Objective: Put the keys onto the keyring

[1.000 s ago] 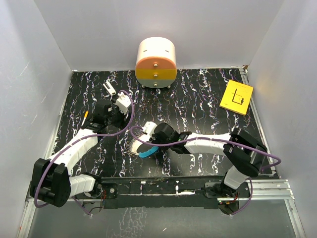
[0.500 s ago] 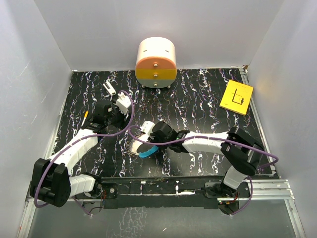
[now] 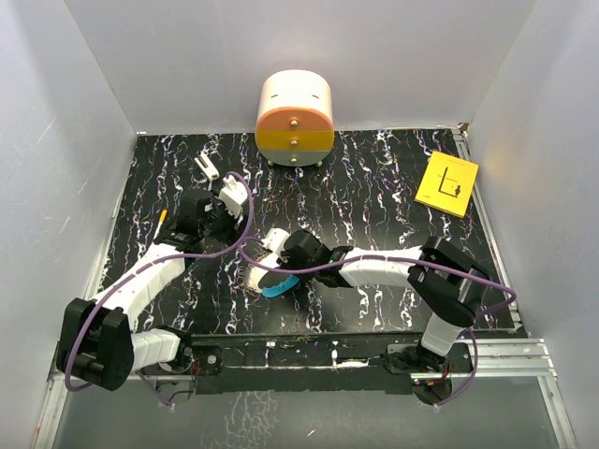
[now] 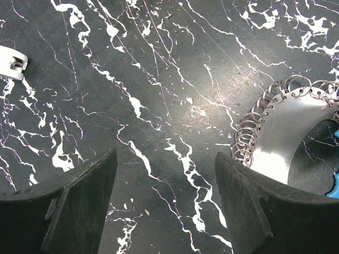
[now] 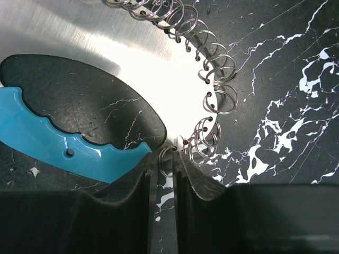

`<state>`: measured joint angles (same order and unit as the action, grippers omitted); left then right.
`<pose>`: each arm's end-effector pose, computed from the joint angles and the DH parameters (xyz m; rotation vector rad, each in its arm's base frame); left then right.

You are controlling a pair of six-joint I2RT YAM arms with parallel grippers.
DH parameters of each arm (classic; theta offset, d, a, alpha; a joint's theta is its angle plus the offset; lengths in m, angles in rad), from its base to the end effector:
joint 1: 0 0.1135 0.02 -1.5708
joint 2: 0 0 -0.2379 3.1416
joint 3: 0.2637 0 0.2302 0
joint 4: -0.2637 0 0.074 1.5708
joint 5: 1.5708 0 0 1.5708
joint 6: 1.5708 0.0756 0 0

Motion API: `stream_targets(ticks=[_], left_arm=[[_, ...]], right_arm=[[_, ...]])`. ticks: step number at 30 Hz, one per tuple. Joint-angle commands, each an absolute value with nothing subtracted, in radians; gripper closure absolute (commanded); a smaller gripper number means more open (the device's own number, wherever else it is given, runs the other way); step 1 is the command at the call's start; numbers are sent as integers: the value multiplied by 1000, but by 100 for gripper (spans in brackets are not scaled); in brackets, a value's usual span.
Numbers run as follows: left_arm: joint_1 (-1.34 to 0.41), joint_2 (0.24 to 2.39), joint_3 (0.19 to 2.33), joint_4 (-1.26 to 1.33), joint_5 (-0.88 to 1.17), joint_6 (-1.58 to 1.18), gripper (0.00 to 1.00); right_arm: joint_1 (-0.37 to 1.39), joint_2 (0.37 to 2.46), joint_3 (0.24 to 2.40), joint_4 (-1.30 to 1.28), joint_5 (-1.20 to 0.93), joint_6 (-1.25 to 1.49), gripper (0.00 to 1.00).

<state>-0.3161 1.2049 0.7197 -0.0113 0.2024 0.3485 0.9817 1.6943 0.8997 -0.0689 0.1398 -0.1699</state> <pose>0.2706 -0.1045 0.2146 0.7890 1.9047 -0.1891 0.2002 0.2806 0.1199 -1.2715 2.0740 0.1980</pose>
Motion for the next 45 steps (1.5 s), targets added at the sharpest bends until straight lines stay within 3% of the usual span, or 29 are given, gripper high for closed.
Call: stream_targets(ticks=[1, 6, 18, 23, 26, 45], left_arm=[[-312, 1201, 714, -14, 220, 356, 27], [-311, 1202, 715, -14, 219, 356, 27], [-312, 1205, 712, -12, 218, 358, 27], [-311, 1207, 711, -12, 219, 357, 27], [-311, 1209, 712, -12, 221, 359, 27], [-313, 1219, 738, -127, 444, 463, 27]], right_arm=[[983, 1702, 930, -9, 169, -173, 78], [961, 1685, 915, -2, 170, -170, 83], [931, 1679, 894, 5, 149, -178, 82], [887, 1667, 905, 12, 110, -166, 92], [856, 1659, 916, 9, 74, -160, 92], [735, 1643, 1034, -279, -382, 106, 92]])
